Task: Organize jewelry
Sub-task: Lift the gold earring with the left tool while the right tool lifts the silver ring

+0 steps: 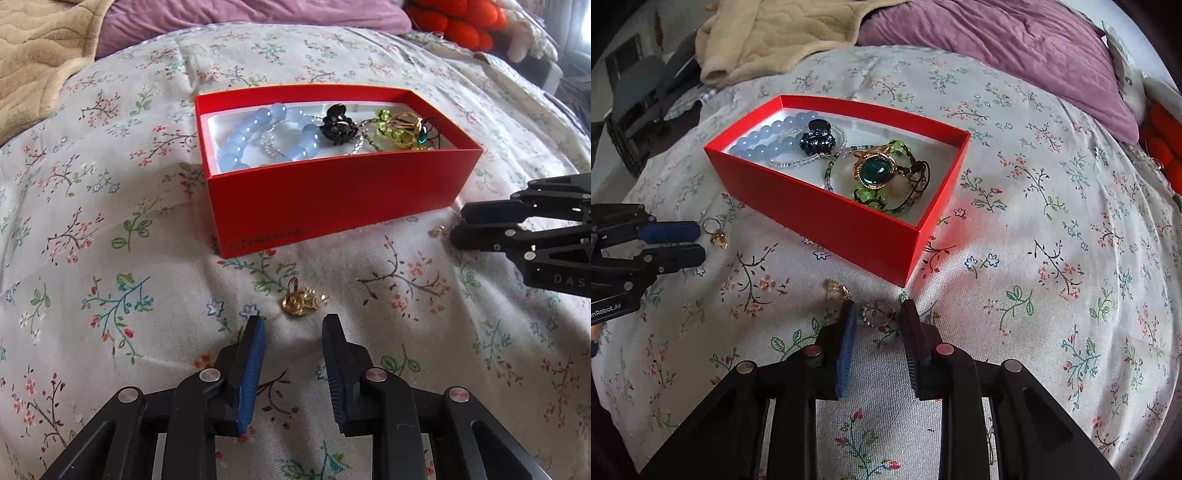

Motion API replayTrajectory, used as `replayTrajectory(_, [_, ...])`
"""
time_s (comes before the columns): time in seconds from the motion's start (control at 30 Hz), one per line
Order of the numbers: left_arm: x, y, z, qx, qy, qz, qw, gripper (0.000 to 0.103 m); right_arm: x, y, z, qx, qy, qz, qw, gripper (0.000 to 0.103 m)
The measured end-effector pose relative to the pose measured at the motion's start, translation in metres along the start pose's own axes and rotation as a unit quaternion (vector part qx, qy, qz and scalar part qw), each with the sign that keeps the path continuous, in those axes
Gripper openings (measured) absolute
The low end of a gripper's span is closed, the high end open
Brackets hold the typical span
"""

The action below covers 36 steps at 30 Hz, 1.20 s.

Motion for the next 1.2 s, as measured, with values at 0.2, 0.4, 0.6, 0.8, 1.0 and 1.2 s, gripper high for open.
replayTrajectory(0.2, [-0.003,-0.002,0.004,-0.007,0.003,0.000,1.0000,0.027,0.004,-0.003,0.000,0.002,0.012,-0.001,1.000,0.036])
replayTrajectory(0.4, [-0.002,-0.005,0.012,-0.006,0.019,0.009,0.9998,0.008,0.006,-0.003,0.002,0.005,0.014,0.006,1.000,0.020])
replayTrajectory(0.6, [0.002,-0.001,0.015,-0.009,0.031,0.006,0.9995,0.000,0.010,0.001,0.002,0.009,0.014,0.012,1.000,0.020])
replayTrajectory(0.8, [0.011,0.005,0.016,-0.001,0.048,0.007,0.9988,0.000,0.008,0.011,0.003,0.012,0.000,0.016,1.000,0.020])
replayTrajectory(1.0, [0.020,0.014,0.022,-0.003,0.074,-0.001,0.9972,0.000,0.007,0.028,0.011,-0.006,-0.024,0.019,1.000,0.020])
replayTrajectory(1.2, [0.026,0.028,0.034,-0.012,0.090,0.000,0.9959,0.000,0.012,0.046,0.022,-0.032,-0.037,0.020,0.999,0.020])
Point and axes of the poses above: each gripper's, at about its wrist camera, not at the fingertips, and y roughly against the way its jaws point, x to its left, z to its top, the point moved 1 cm from there along -y, roughly the way its jaws point, and after that the axes turned 15 degrees about z, right-handed, at the moved point
